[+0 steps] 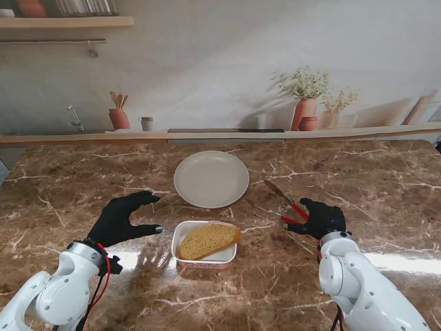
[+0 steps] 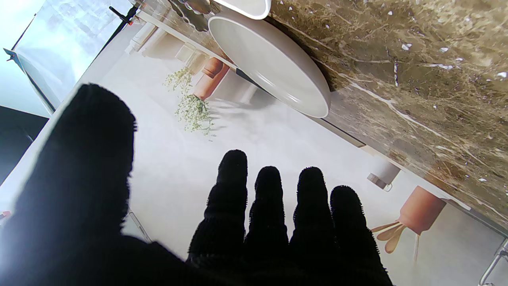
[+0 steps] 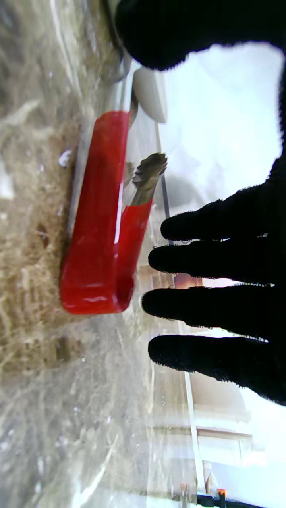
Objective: Pack bread into a bento box with kitchen tongs
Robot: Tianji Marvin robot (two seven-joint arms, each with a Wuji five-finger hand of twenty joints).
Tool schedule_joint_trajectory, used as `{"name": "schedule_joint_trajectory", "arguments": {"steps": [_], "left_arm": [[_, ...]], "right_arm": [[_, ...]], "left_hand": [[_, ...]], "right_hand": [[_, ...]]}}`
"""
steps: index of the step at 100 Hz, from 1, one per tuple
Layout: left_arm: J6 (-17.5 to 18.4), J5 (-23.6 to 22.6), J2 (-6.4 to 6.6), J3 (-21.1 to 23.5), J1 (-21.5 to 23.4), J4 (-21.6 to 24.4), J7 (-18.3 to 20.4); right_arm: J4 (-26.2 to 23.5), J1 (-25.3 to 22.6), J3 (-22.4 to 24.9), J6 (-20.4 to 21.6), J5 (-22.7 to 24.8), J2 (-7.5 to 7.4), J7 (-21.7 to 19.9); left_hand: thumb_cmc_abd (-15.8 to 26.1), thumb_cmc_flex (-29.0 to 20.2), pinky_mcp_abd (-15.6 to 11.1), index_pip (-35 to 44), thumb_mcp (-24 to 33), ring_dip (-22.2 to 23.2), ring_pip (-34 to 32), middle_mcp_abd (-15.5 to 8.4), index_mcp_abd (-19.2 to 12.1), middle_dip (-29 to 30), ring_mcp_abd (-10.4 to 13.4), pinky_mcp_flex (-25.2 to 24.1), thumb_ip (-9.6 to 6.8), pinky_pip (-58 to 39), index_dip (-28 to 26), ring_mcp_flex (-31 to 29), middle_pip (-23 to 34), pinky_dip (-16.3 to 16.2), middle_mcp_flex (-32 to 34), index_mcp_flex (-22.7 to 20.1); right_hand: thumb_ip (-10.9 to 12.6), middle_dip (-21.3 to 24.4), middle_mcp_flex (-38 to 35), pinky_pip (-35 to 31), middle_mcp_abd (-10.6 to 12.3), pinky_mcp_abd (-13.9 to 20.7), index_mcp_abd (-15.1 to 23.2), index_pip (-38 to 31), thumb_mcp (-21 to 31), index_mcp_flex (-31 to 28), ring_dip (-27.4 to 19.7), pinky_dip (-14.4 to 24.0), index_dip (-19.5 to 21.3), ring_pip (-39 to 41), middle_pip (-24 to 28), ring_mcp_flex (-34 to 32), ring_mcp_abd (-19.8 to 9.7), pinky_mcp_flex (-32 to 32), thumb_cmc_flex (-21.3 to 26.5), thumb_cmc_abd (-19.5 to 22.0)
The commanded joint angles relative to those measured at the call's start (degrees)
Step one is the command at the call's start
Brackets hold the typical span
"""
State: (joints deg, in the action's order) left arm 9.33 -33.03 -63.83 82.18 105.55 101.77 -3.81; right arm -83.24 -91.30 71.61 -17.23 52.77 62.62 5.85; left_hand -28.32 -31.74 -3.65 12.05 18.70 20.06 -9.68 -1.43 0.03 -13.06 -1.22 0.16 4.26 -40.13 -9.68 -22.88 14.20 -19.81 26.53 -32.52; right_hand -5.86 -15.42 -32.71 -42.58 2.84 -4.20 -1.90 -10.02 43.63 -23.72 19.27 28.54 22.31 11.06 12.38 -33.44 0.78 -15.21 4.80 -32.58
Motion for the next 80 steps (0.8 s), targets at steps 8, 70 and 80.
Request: {"name": "schedule_joint_trajectory", "arguments": {"steps": [8, 70, 80], "left_arm": [[0.0, 0.2, -0.1, -0.5, 0.4, 0.1, -0.2], [0.9, 0.9, -0.54, -2.9, 0.2, 1.2, -2.4], [0.9, 1.2, -0.57, -3.2, 0.0, 1.1, -2.5]], "right_arm": [[-5.1, -3.5, 3.0, 3.3, 1.5, -0.52, -1.0], [-14.8, -8.8, 8.4, 31.0, -4.8, 0.22, 3.3], [-14.3, -8.0, 7.6, 34.0, -7.1, 0.47, 3.6]], "left_hand": [[0.3, 2.0, -2.6, -0.4, 0.4, -0.7, 2.0, -1.6, -0.3, 0.4, 3.3, -1.3, -0.52, 2.3, -0.1, 3.1, -0.6, 0.9, -2.2, 0.5], [2.8, 2.2, -1.9, -1.7, -5.2, -1.0, 2.6, -1.6, 0.3, 0.8, 3.2, -1.2, -0.87, 3.2, 0.6, 4.1, -1.3, 1.3, -3.5, 1.4], [3.1, 2.0, -1.9, -1.7, -5.9, -1.0, 2.7, -1.5, 0.3, 0.8, 3.2, -1.2, -1.0, 3.3, 0.6, 4.2, -1.3, 1.3, -3.4, 1.4]], "right_hand": [[1.6, 4.3, 1.5, 5.6, -1.0, 2.0, -0.8, 1.7, 0.9, 1.8, -5.2, -5.0, 0.8, -3.6, -3.2, 3.2, -0.6, 1.8, -4.1, 1.0], [3.1, 9.1, 2.2, 10.2, -1.9, 7.5, -0.9, 2.9, 1.0, 0.9, -10.5, -13.8, -0.8, -5.9, -6.6, 5.9, -4.2, 1.4, -9.7, 8.4], [3.3, 9.2, 2.2, 10.4, -1.9, 7.5, -0.8, 3.0, 0.5, 0.9, -10.6, -14.3, -1.0, -5.9, -6.8, 5.9, -4.1, 1.4, -10.1, 9.9]]}}
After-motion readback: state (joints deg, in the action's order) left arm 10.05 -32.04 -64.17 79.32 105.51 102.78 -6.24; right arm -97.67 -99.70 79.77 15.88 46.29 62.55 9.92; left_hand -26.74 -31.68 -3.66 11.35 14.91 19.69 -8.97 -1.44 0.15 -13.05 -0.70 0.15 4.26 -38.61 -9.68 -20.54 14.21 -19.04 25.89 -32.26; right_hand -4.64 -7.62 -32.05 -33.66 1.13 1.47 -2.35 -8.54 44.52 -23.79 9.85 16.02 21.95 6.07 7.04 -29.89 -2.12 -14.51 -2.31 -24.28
